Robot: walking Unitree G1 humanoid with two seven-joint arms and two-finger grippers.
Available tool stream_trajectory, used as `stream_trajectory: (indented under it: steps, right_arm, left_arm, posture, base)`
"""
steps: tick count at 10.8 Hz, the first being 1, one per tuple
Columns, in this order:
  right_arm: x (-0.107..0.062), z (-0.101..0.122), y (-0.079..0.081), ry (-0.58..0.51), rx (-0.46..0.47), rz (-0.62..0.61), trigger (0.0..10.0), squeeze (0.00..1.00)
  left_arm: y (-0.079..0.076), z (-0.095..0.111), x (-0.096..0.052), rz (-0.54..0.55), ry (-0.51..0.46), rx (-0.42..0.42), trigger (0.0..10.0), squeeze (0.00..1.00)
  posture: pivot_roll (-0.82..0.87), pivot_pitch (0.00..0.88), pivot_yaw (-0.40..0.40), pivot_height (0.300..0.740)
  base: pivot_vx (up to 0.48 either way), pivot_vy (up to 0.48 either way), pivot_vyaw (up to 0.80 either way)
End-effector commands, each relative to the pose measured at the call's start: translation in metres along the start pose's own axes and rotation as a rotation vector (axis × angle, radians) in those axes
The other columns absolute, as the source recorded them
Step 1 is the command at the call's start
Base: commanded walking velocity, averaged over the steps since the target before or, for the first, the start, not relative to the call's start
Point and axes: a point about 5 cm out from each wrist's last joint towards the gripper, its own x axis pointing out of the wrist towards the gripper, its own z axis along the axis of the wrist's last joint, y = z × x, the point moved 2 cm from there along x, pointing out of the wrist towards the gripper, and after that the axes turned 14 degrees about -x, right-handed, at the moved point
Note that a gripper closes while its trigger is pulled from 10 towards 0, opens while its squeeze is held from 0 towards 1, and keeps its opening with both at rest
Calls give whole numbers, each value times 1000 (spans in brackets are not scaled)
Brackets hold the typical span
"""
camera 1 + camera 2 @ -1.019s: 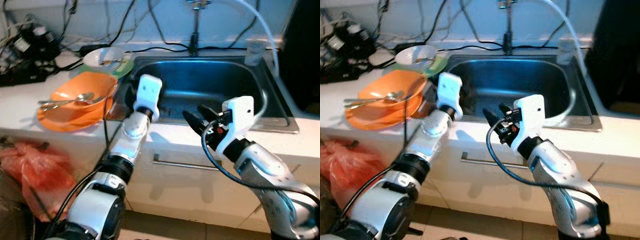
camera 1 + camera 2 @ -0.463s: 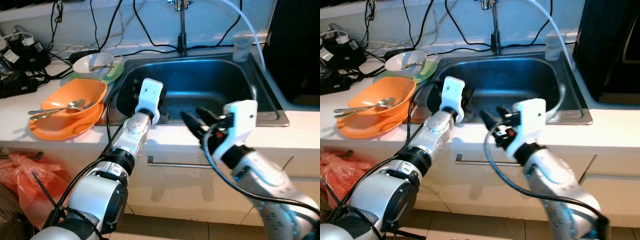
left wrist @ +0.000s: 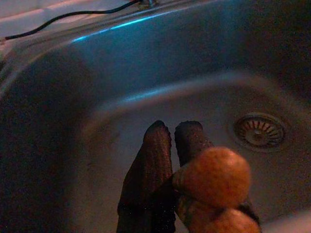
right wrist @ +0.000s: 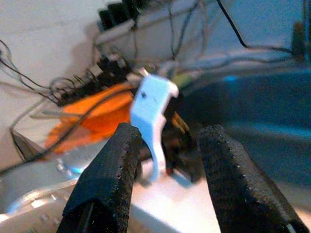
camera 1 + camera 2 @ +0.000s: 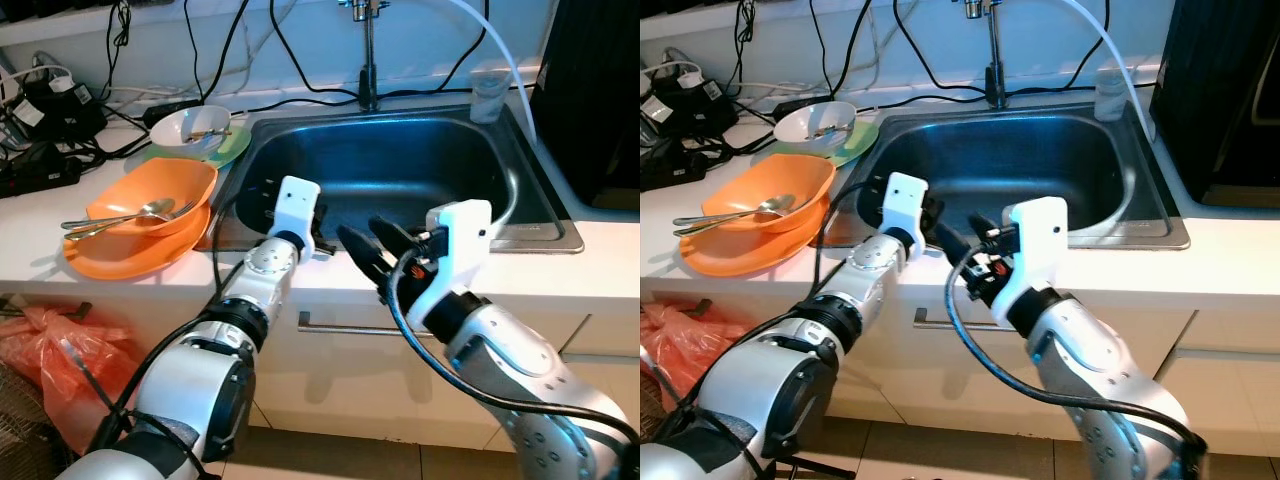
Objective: Kitchen organization
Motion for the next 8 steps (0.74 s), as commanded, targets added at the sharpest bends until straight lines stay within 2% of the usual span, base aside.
stream_trajectory:
  steps: [1,3,7,8]
  right_arm:
    - [-1,-2,5,24,5,15,10000,0]
    - [-2,-15,7,139,-21,33,10000,0]
    - [-5,-19,-7,230,-101,8,10000,0]
    - [-6,-19,-10,245,-115,-5,10000,0]
  left_arm:
    - [3,-1,0,12,28,-4,10000,0]
    - [-6,0,3,6,33,-31,10000,0]
    - [-11,1,4,11,24,-72,10000,0]
    - [-12,0,4,7,27,-84,10000,133]
  posture:
    - [-282,0,193,740]
    - [-295,0,165,740]
    - [-314,0,121,740]
    - [-318,0,119,740]
  base:
    - [0,0,0]
    - [0,0,0]
    - [0,0,0]
    - [0,0,0]
